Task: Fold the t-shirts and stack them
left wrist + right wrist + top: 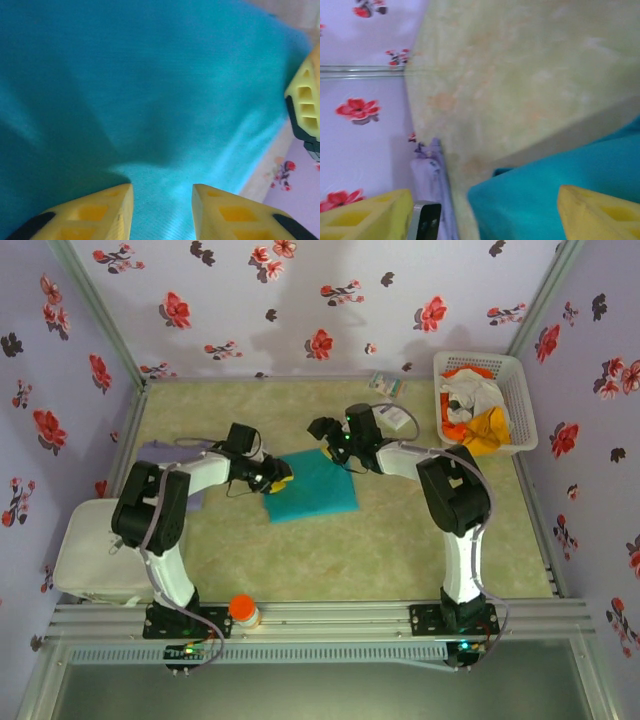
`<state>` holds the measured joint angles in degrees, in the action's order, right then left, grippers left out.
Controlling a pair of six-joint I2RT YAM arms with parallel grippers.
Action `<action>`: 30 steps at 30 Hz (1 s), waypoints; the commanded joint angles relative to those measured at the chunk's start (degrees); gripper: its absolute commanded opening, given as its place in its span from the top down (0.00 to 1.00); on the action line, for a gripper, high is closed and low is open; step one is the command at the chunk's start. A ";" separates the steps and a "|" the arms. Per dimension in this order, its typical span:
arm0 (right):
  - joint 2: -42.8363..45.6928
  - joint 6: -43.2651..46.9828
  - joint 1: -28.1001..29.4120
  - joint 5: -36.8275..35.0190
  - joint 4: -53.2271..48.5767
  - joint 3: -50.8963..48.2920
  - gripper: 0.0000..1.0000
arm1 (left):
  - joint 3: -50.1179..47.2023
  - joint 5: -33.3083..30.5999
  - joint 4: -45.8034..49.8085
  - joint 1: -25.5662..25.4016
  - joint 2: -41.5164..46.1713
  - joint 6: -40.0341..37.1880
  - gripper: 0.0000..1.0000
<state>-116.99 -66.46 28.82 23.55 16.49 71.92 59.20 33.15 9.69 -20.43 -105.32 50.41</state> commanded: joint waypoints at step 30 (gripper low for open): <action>19.75 15.19 -3.59 -0.21 -15.40 -11.55 0.24 | 14.62 -10.98 27.12 8.35 2.98 -31.59 0.45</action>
<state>-100.47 -55.88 25.74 25.06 7.88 61.78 73.03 23.62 34.52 -12.12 -99.81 23.51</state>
